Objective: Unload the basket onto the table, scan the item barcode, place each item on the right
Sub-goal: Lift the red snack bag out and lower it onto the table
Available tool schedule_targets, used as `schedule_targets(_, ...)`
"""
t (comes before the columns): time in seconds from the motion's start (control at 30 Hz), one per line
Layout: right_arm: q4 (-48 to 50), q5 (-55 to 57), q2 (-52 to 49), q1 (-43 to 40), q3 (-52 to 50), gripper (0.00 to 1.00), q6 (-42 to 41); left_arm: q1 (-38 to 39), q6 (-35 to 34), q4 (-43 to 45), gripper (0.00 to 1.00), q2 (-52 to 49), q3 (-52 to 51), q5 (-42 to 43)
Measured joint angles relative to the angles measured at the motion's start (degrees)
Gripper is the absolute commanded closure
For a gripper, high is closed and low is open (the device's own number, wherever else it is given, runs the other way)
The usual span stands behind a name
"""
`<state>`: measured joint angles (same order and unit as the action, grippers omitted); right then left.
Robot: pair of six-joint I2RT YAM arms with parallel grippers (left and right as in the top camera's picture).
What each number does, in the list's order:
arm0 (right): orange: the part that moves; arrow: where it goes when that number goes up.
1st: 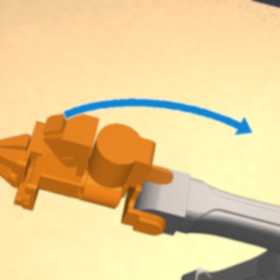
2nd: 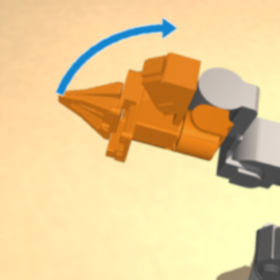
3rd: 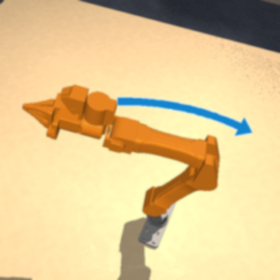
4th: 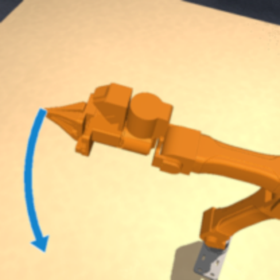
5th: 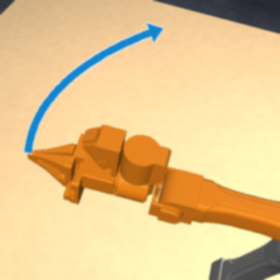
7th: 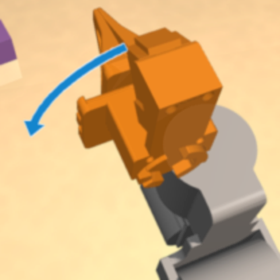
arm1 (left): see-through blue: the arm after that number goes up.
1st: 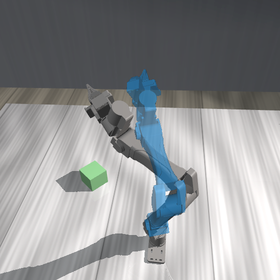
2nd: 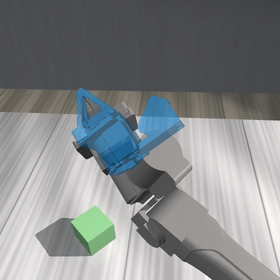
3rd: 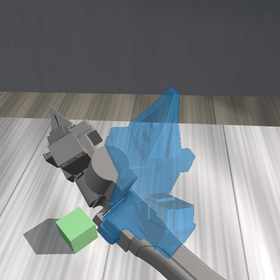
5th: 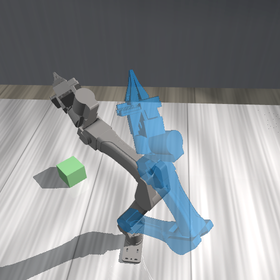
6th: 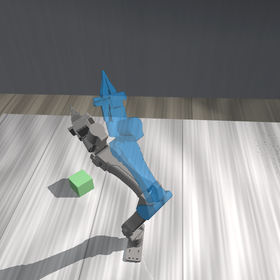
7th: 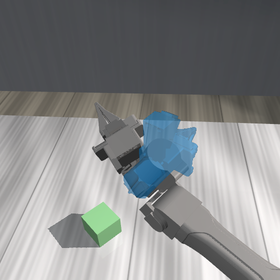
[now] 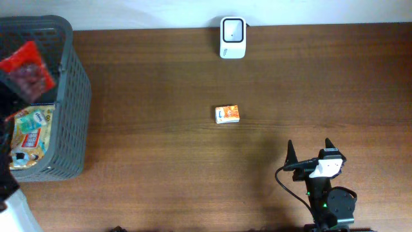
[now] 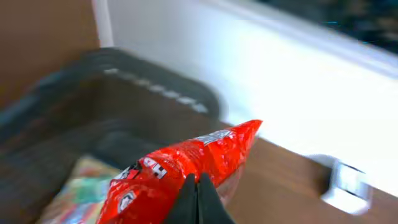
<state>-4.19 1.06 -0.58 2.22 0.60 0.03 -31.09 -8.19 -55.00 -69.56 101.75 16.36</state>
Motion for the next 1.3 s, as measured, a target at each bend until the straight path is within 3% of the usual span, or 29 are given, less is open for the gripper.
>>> schedule_targets(0.23, 0.0, 0.0, 0.0, 0.0, 0.0, 0.02, 0.0, 11.0, 0.0, 0.4, 1.0, -2.2, 0.0, 13.4)
schedule_targets(0.6, 0.0, 0.0, 0.0, 0.0, 0.0, 0.02, 0.0, 33.0, 0.3, 0.4, 0.98, -18.8, 0.0, 15.3)
schedule_targets(0.77, 0.0, 0.0, 0.0, 0.0, 0.0, 0.02, 0.0, 37.7, 2.7, -1.0, 0.7, -22.7, 0.0, 7.8)
schedule_targets(0.9, 0.0, 0.0, 0.0, 0.0, 0.0, 0.02, 0.0, 41.3, 4.3, -3.7, 0.33, -22.7, 0.0, -2.4)
schedule_targets(1.03, 0.0, 0.0, 0.0, 0.0, 0.0, 0.02, 0.0, 44.3, 4.3, -9.0, 0.14, -22.8, 0.0, -14.5)
schedule_targets(1.17, 0.0, 0.0, 0.0, 0.0, 0.0, 0.02, 0.0, 44.4, 2.2, -13.6, 0.12, -25.1, 0.0, -19.7)
schedule_targets(1.2, 0.0, 0.0, 0.0, 0.0, 0.0, 0.02, 0.0, 44.4, 1.9, -14.3, 0.17, -26.4, -0.1, -20.5)
schedule_targets(1.27, 0.0, 0.0, 0.0, 0.0, 0.0, 0.02, 0.0, 44.4, 1.1, -16.0, 0.4, -29.8, -0.5, -22.1)
schedule_targets(1.3, 0.0, 0.0, 0.0, 0.0, 0.0, 0.02, 0.0, 44.4, 0.8, -16.5, 0.45, -31.3, -0.7, -22.6)
